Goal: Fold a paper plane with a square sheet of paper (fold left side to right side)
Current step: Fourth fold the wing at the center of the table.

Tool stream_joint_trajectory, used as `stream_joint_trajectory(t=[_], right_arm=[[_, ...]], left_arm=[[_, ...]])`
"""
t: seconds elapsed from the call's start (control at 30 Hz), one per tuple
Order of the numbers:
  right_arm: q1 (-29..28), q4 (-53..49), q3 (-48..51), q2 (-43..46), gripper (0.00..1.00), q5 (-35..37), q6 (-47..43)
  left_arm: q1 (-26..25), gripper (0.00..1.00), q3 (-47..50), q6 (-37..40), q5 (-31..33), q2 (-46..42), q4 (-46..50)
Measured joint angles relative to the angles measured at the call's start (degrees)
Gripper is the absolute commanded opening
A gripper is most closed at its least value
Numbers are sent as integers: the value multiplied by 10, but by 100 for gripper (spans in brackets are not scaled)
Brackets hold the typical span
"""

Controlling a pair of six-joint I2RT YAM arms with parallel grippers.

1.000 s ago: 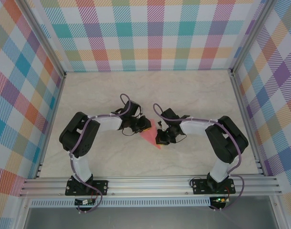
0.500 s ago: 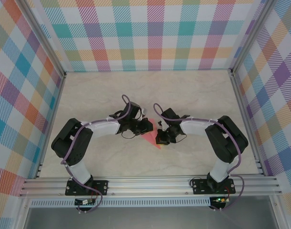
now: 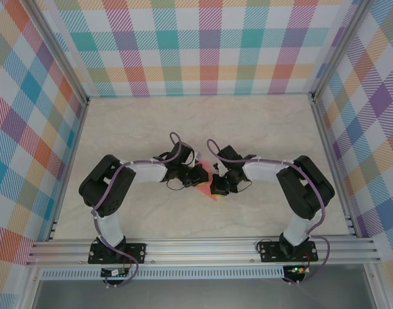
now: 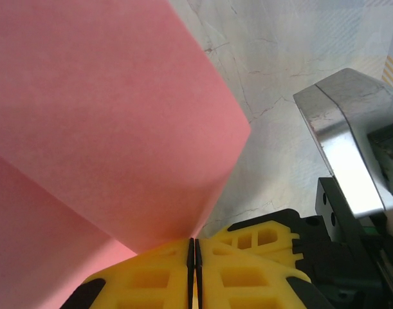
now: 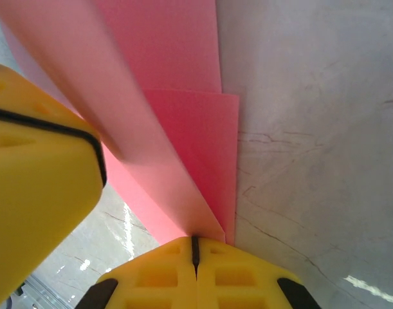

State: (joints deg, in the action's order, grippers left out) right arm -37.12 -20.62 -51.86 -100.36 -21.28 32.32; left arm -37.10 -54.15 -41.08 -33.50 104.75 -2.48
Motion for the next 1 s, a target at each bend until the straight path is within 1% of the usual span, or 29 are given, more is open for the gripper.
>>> stream_joint_trajectory(t=[0.43, 0.63, 1.0], right_arm=[[0, -9, -6, -4, 2, -2, -2], [1, -11, -7, -4, 2, -1, -2], [1, -12, -7, -5, 2, -1, -13]], left_arm=[[0, 11, -1, 4, 6, 31, -7], [1, 8, -3, 9, 10, 36, -7], [23, 7, 15, 18, -4, 36, -41]])
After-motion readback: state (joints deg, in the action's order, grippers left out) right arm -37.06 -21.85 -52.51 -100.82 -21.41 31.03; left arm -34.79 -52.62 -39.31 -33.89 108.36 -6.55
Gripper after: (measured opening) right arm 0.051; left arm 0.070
